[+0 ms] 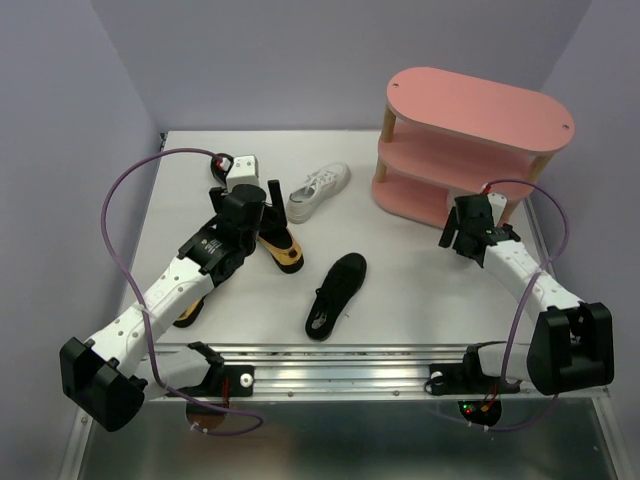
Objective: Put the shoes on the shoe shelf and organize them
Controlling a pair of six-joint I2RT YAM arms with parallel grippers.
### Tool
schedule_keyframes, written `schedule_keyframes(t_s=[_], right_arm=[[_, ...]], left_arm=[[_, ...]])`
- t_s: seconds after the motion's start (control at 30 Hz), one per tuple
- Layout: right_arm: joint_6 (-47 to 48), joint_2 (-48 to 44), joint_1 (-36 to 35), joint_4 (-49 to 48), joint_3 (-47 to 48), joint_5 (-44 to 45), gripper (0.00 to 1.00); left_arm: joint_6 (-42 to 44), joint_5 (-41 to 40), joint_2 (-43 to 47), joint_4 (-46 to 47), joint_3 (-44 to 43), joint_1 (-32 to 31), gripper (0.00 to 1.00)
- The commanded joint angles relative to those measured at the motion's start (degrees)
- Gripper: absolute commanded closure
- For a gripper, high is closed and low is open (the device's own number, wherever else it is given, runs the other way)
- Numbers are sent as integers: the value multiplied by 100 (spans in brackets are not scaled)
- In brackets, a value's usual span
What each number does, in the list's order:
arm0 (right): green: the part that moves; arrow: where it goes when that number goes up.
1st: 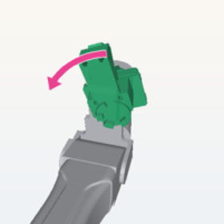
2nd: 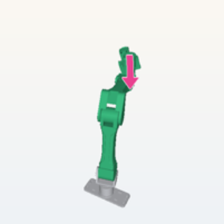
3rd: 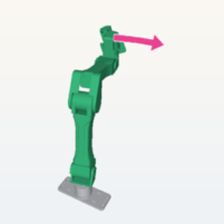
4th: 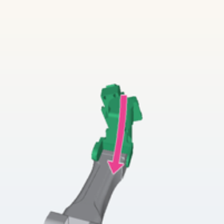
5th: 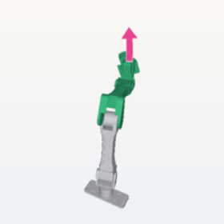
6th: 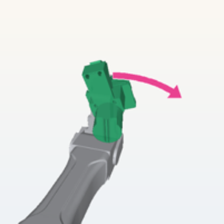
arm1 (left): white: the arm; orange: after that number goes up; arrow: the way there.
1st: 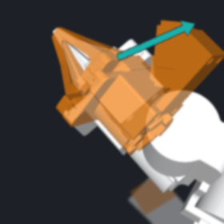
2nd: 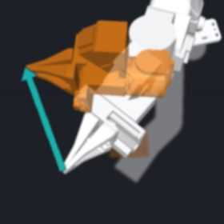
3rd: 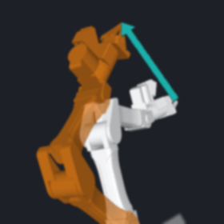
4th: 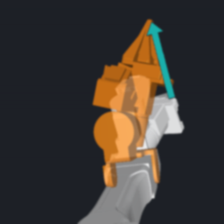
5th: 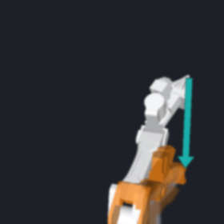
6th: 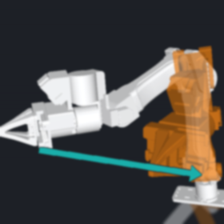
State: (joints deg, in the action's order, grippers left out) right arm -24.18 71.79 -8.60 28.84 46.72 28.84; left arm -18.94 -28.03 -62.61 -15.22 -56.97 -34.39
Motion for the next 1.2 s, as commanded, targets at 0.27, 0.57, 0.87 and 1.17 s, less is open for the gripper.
schedule_keyframes(t_s=[0.27, 0.57, 0.87, 1.17], right_arm=[[167, 160, 218, -1484, -181, 219, 18], [459, 591, 218, -1864, -13, 123, 34], [248, 301, 218, -1882, -155, 148, 73], [230, 195, 271, -2189, 47, 771, 73]], left_arm=[[101, -9, -23, 239, -235, 11, 1], [83, -44, 134, 134, -192, 3, 1], [83, -71, 144, 151, -156, 3, 1], [22, 61, 152, 186, -95, 11, 1]])
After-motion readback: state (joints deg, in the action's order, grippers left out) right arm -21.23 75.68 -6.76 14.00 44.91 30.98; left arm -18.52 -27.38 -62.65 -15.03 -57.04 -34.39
